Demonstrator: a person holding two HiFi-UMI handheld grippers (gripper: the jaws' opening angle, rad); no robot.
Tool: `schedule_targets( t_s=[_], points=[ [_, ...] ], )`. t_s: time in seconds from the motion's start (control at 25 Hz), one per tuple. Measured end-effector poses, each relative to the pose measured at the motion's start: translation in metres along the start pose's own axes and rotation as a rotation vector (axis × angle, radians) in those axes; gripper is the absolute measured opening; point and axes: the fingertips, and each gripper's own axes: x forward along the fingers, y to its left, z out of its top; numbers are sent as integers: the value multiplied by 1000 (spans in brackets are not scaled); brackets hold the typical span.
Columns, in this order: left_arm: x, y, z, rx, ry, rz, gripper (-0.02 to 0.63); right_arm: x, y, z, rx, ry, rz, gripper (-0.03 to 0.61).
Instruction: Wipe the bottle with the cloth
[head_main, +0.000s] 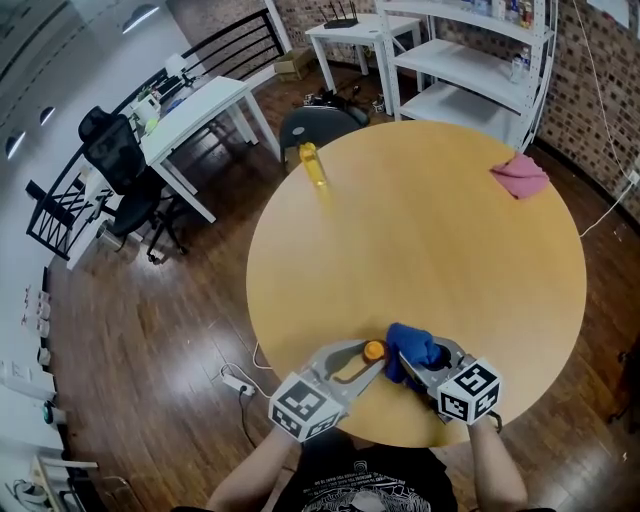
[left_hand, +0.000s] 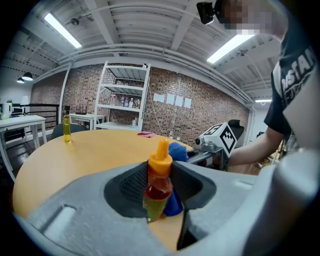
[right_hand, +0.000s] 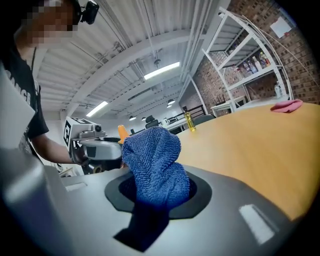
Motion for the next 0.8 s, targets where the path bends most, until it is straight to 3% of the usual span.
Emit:
schedule_targets(
  t_s=[0.2, 0.8],
  points=[
    [-2, -1, -2, 2, -2, -1, 147, 13, -4, 1, -64, 27, 20, 100],
    [1, -2, -2, -2, -6, -10, 147, 40, -4, 9, -267, 91, 274, 95]
  ],
)
